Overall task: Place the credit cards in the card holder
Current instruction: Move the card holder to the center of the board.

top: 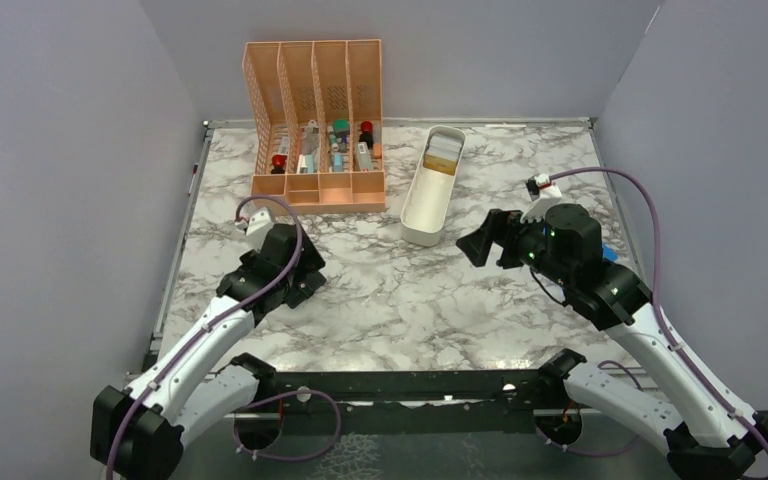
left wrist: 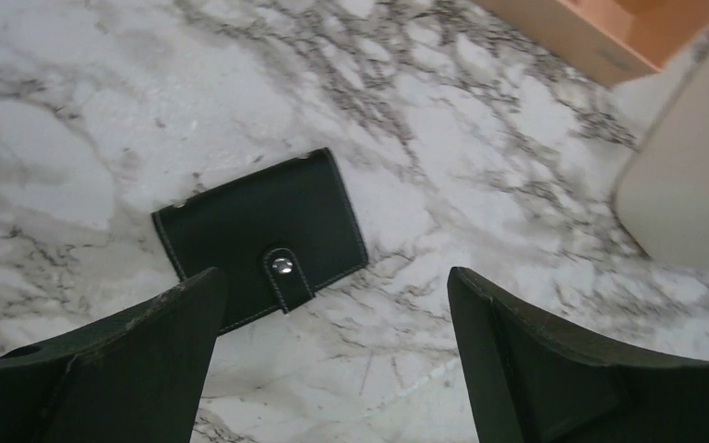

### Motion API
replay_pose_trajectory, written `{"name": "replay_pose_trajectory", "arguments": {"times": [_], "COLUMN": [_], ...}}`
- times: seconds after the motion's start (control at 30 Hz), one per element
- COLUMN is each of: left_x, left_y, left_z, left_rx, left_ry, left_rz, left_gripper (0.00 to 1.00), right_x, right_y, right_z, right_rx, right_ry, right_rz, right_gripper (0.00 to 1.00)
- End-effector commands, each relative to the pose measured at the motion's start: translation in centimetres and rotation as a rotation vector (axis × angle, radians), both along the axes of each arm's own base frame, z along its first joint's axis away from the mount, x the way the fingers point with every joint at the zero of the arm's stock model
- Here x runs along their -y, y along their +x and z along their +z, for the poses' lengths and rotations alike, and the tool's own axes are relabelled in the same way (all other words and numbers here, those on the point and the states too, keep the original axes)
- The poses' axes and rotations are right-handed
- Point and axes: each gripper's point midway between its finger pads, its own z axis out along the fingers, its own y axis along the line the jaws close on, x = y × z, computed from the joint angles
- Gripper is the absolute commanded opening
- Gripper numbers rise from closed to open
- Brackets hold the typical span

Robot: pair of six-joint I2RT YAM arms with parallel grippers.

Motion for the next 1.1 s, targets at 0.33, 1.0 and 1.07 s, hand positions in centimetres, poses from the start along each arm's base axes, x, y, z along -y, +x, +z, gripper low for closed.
{"name": "replay_pose_trajectory", "arguments": {"times": [0.33,1.0,1.07], "left_x": [-1.8,1.4,3.3], "left_y": [3.9,2.3,1.0], "left_z": [-5.6,-11.5,-11.2], "left_rx": [-0.063,-0.286,-0.288], "left_ry": [0.143,0.095,0.01], "left_rz": [0.067,-0.119,-0.163], "left_gripper": [0.99,0.9,0.88], "right_x": [0.2,0.1,0.3], "right_y": [-0.4,-2.3,-2.4], "right_z": [-1.4,-0.4,-0.5], "right_rx": [0.012,0.077,0.064], "right_ry": [-0.023,-0.021,-0.022], "right_rz": [0.026,0.123,0.115], "right_gripper": [0.99,1.0,1.0]}}
